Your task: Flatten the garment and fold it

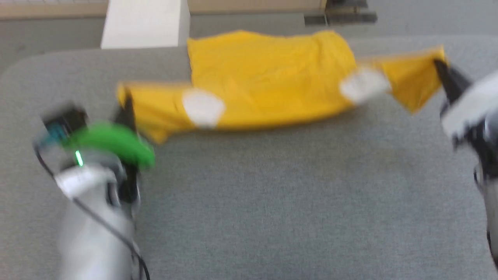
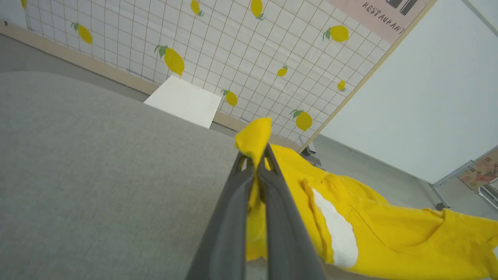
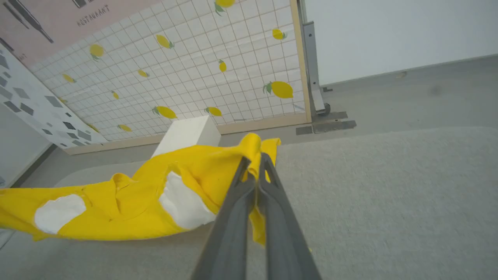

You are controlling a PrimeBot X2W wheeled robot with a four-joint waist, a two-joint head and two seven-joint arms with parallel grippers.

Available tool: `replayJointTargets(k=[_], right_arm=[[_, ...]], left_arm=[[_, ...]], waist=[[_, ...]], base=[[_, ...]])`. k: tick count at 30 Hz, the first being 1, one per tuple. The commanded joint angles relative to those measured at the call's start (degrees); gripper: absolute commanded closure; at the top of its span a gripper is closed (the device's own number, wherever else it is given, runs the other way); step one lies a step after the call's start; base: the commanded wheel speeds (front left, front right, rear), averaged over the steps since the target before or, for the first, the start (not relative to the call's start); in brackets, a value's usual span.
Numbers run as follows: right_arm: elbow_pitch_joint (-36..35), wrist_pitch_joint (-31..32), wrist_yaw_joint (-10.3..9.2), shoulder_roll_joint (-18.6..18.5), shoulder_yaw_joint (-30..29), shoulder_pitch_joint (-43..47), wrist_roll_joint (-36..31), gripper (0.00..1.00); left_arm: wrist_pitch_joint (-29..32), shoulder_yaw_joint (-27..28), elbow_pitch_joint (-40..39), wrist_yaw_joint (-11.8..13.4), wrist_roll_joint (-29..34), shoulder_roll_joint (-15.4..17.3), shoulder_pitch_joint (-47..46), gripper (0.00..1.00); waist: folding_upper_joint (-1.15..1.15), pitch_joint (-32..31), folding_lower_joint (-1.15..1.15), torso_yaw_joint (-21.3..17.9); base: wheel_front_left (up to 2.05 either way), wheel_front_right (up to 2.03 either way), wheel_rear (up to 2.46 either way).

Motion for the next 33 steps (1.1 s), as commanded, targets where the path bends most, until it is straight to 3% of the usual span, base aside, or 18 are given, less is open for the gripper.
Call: replayJointTargets(k=[1,6,9,14,17,20,24,28,33], right_arm=[[-1.5,-1.13,-0.06,-0.55,-0.88,3.6,0.02,1.0],[-6.89,-2.66,-0.06,0.0,-6.74,20.38,-3.01,1.0],[-9.54,-0.3,-0.06,2.43,-11.15,27.66,-3.93,1.0],[-14.84,4.02,-0.06,4.73,-16.89,35.51,-7.38,1.0],[-18.38,7.24,-0.06,5.27,-17.25,38.32,-9.96,1.0],[-20.87,11.55,-0.06,4.07,-13.23,38.94,-12.85,1.0],[-21.74,19.64,-0.06,0.57,-2.46,38.02,-17.01,1.0],[-19.95,26.11,-0.06,-1.09,6.33,35.92,-18.6,1.0],[-14.62,32.0,-0.06,-1.57,11.22,34.55,-19.96,1.0]], left_arm=[[0.35,-0.05,-1.37,0.22,-0.63,-0.48,3.85,1.0],[3.33,0.13,-7.98,1.84,-3.06,-2.08,19.71,1.0],[4.92,1.14,-11.23,3.65,-4.17,-2.25,26.67,1.0],[7.25,2.52,-15.11,7.2,-3.72,-0.91,34.41,1.0],[8.89,1.78,-16.85,8.9,-1.9,0.36,36.57,1.0],[10.76,-0.79,-17.05,9.78,1.45,2.07,36.78,1.0],[12.95,-4.72,-16.51,11.16,6.08,3.36,35.49,1.0],[13.52,-6.34,-15.55,12.05,7.92,3.45,33.9,1.0],[12.7,-6.88,-14.56,11.87,7.72,2.67,32.29,1.0]], waist=[[0.0,-6.92,0.01,1.6],[0.0,-9.98,0.01,2.42],[0.0,-10.71,0.01,2.23],[0.0,-11.26,0.01,1.94],[0.0,-11.01,0.01,1.55],[0.0,-10.73,0.01,1.01],[0.0,-10.64,0.01,0.56],[0.0,-10.52,0.01,0.57],[0.0,-10.2,0.01,1.23]], base=[[0.0,0.0,0.0],[0.0,0.0,0.0],[0.0,0.0,0.0],[0.0,0.0,0.0],[0.0,0.0,0.0],[0.0,0.0,0.0],[0.0,0.0,0.0],[0.0,0.0,0.0],[0.0,0.0,0.0]])
